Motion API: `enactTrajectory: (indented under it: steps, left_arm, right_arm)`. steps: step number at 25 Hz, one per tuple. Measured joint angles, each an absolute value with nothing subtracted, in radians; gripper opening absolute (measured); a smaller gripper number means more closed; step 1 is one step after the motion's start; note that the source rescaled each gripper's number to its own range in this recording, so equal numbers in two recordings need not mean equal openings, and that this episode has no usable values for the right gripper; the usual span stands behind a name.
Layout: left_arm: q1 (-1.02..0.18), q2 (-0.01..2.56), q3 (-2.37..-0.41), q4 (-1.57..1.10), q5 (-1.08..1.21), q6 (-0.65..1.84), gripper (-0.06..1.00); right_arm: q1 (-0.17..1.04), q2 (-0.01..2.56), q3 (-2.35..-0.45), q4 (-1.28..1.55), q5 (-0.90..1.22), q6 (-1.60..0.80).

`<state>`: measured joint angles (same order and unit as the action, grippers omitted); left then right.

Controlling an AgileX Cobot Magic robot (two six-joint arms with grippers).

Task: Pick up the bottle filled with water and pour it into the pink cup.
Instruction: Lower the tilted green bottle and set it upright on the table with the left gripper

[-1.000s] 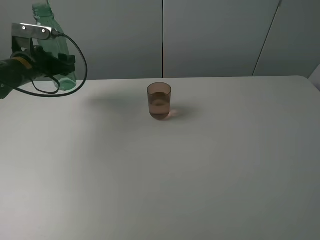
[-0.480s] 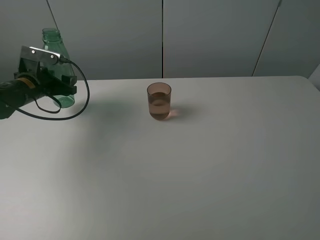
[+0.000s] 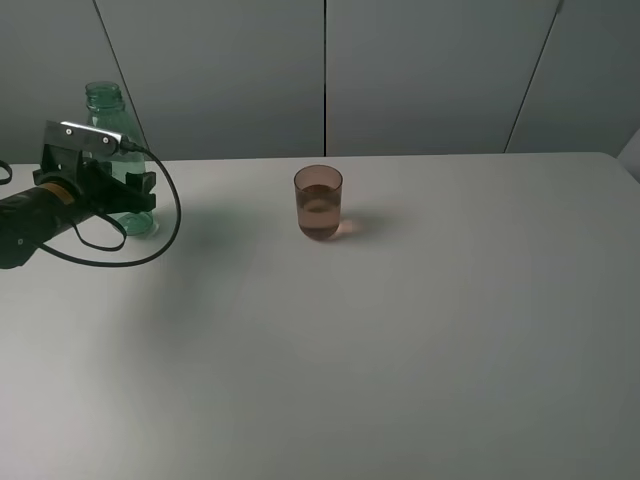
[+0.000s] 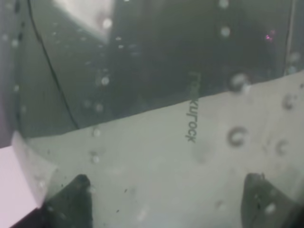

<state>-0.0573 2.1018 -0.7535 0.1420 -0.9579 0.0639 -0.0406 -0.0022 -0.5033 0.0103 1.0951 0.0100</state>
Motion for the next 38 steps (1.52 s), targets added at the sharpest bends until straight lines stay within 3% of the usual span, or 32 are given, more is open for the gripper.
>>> enactTrajectory:
  steps: [14,24,28,38]
  left_arm:
    - [-0.057,2.171,-0.814,0.138,-1.005,-0.084,0.01]
    - [-0.057,2.175,-0.815,0.14,-1.012,-0.042,0.01]
    - [-0.057,2.175,-0.815,0.14,-1.002,-0.023,0.17]
    - [-0.057,2.142,-0.815,0.14,-0.918,0.021,0.92]
  right_arm:
    - [-0.041,-0.002,-0.503,0.01,1.095,0.01]
    - [-0.041,-0.002,-0.503,0.01,1.095,0.01]
    - [-0.041,-0.002,-0.503,0.01,1.095,0.01]
    - [-0.041,-0.002,-0.503,0.01,1.095,0.01]
